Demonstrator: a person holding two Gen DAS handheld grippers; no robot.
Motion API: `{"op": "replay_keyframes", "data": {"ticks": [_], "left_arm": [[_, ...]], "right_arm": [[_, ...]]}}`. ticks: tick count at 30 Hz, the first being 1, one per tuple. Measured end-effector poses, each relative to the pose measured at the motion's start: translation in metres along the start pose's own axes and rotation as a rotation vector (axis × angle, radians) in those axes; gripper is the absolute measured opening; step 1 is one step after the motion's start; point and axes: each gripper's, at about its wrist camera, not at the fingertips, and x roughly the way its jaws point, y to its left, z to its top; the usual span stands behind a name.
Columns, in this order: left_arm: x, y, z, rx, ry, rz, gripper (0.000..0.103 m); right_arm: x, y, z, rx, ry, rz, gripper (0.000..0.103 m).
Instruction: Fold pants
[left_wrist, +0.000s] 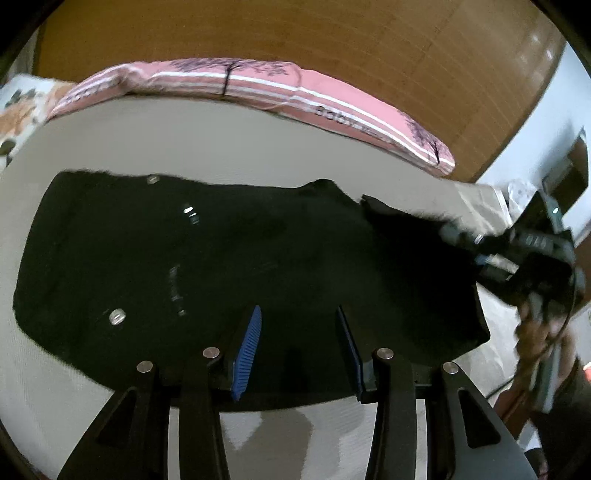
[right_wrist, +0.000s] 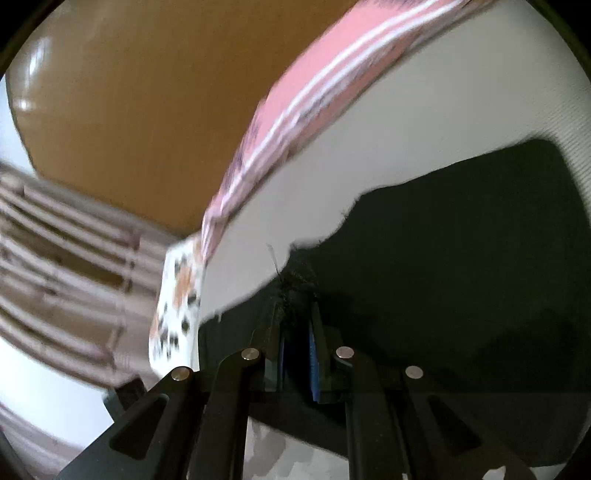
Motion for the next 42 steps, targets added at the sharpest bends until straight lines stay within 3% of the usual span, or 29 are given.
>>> {"op": "replay_keyframes", "data": {"ticks": [6, 12, 15, 18, 19, 23, 29, 36, 42], "left_arm": [[-0.004, 0.013, -0.005, -0.018, -0.002, -0.03, 0.043], [-0.003, 0.009, -0.003, -0.015, 0.0, -0.081, 0.043], [-0.001, 0.002, -0.003, 0.001, 0.014, -0.105, 0.043], [0.003, -0.004, -0.001, -0.01, 0.044, -0.137, 0.043], [0.005, -0.004, -0.002, -0.02, 0.056, -0.154, 0.043], [0.011, -0.012, -0.002, -0.046, 0.11, -0.214, 0.043], [0.036, -0.022, -0.004, -0.135, 0.25, -0.316, 0.043], [0.061, -0.021, -0.007, -0.251, 0.341, -0.341, 0.043], [0.076, -0.009, -0.014, -0.352, 0.377, -0.338, 0.043]], "right_arm": [[0.045, 0.011, -0.044, -0.106, 0.152, -0.099, 0.011], [0.057, 0.012, -0.063, -0.203, 0.217, -0.166, 0.012], [0.063, 0.015, -0.069, -0.246, 0.248, -0.195, 0.018], [0.053, 0.016, -0.069, -0.224, 0.245, -0.148, 0.035], [0.049, 0.018, -0.068, -0.222, 0.237, -0.145, 0.04], [0.022, 0.023, -0.065, -0.196, 0.144, -0.133, 0.042], [-0.033, -0.001, -0.06, -0.1, -0.009, -0.188, 0.046], [-0.068, -0.027, -0.055, -0.019, -0.098, -0.185, 0.046], [-0.075, -0.039, -0.051, 0.012, -0.116, -0.167, 0.046]]}}
